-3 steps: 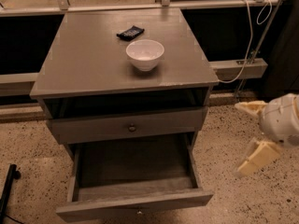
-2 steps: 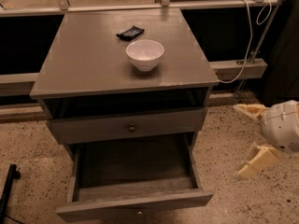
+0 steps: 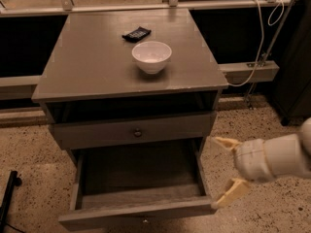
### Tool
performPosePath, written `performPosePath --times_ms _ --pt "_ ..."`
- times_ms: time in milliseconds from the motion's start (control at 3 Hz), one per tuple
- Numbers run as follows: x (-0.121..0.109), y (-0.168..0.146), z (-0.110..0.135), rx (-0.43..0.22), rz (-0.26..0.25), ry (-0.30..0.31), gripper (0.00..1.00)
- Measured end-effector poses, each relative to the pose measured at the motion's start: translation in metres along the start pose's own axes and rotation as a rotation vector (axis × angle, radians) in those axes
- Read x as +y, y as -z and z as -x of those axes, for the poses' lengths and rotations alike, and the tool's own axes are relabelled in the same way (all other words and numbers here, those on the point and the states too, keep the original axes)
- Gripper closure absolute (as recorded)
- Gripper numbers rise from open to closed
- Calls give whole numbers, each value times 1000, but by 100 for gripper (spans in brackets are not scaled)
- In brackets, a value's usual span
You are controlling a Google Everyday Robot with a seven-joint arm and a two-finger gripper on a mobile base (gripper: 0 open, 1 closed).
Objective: Close middle drawer
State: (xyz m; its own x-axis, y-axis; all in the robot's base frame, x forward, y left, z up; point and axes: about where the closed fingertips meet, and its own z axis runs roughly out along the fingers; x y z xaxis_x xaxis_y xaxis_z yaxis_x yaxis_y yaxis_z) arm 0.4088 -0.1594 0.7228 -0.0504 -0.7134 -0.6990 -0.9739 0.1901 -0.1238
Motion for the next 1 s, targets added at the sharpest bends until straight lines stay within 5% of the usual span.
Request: performPosePath --times_ms 333,667,1000 --pt "21 -66 -43 -7 21 22 4" --pt "40 -113 -78 -7 44 42 23" --pt "43 -124 -87 -10 46 40 47"
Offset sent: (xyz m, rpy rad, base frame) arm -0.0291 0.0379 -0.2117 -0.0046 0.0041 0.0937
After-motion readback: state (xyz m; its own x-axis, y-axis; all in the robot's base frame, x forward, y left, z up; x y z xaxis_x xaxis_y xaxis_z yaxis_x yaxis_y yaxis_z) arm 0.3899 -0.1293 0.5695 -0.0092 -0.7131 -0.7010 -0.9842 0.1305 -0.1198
